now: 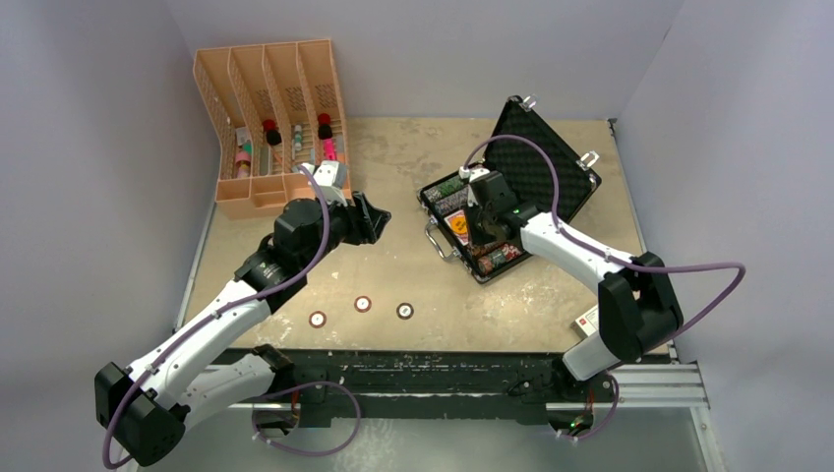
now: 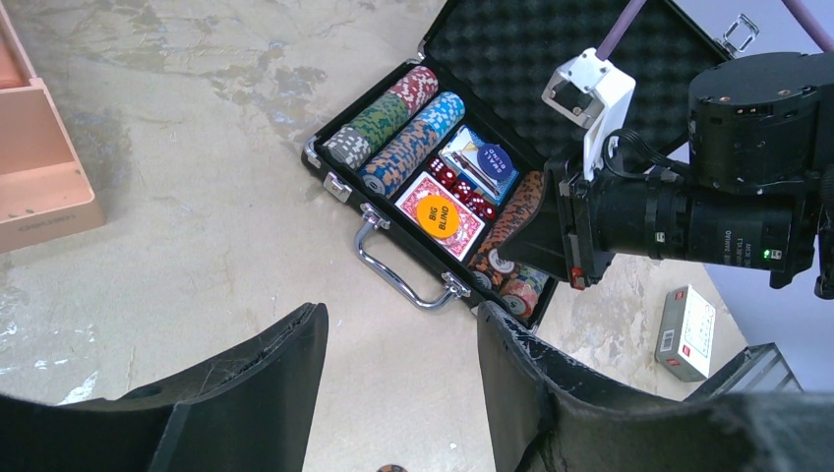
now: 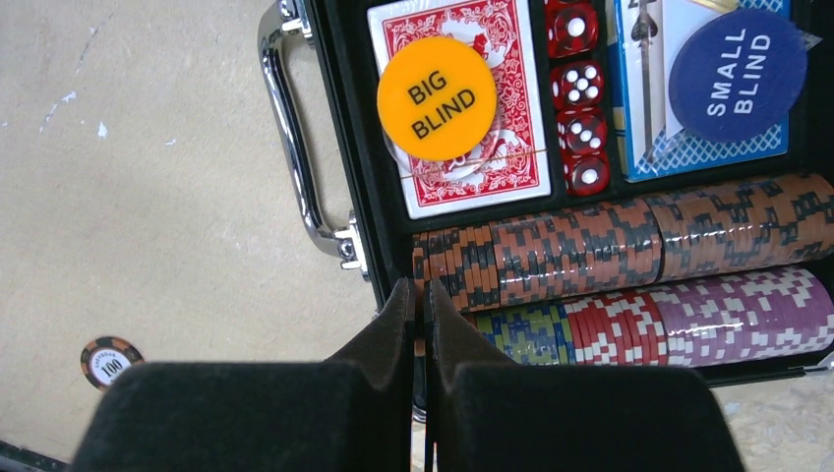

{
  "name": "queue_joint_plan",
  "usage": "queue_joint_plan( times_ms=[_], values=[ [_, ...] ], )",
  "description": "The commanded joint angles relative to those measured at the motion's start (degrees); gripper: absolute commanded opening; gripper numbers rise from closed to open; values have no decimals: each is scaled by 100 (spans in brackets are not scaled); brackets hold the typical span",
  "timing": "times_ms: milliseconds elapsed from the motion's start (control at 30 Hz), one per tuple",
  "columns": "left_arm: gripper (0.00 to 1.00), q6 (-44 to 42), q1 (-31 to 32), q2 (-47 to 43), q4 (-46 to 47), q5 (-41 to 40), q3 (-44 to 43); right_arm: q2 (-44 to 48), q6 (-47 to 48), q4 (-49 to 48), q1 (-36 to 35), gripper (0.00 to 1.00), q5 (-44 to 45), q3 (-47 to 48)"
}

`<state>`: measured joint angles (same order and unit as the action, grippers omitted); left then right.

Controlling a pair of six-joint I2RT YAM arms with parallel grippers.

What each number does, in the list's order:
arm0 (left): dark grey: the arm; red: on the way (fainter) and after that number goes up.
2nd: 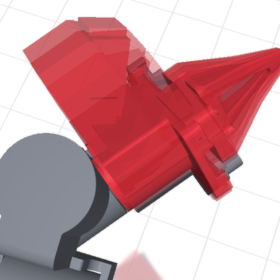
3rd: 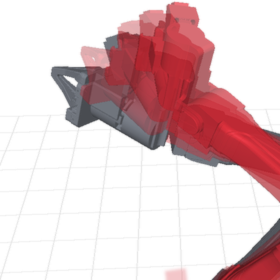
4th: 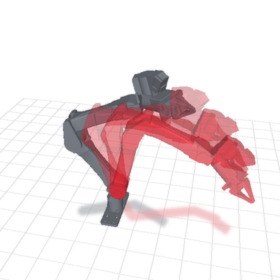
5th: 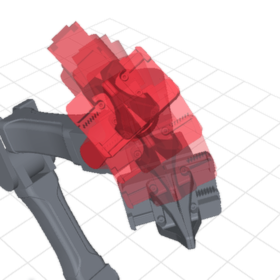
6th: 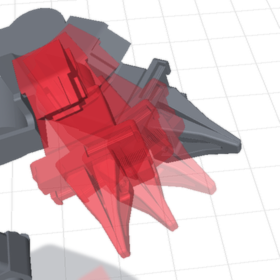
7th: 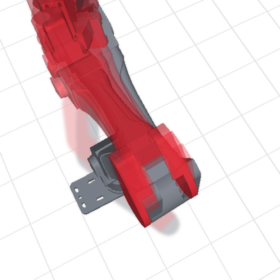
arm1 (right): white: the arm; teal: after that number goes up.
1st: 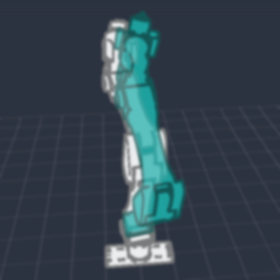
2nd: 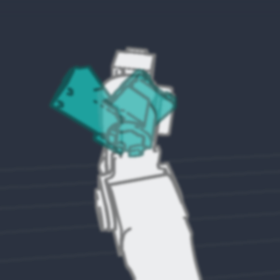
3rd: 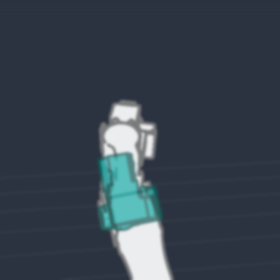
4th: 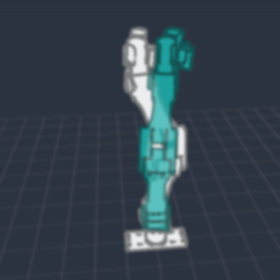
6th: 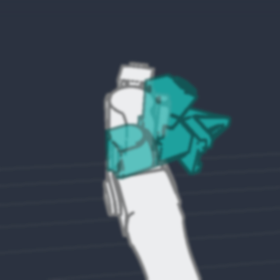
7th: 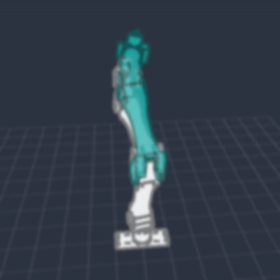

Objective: Pack up texas hold em set

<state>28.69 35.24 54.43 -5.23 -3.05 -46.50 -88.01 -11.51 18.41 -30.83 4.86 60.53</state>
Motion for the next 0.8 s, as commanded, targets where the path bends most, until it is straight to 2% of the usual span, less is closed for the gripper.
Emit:
queue_joint_plan(
  times_ms=[0,467,700,767],
  values=[
    [56,-126,-43,-62,299,2,-52,-32,80,82,4,0,173,263],
    [56,-127,-35,-57,278,-11,-60,246,349,-206,2,0,436,248],
    [56,-129,-33,-42,273,-29,-55,335,591,-336,5,0,-364,175],
    [56,-127,-36,-46,276,-28,-61,252,588,-292,5,0,-354,162]
  ],
)
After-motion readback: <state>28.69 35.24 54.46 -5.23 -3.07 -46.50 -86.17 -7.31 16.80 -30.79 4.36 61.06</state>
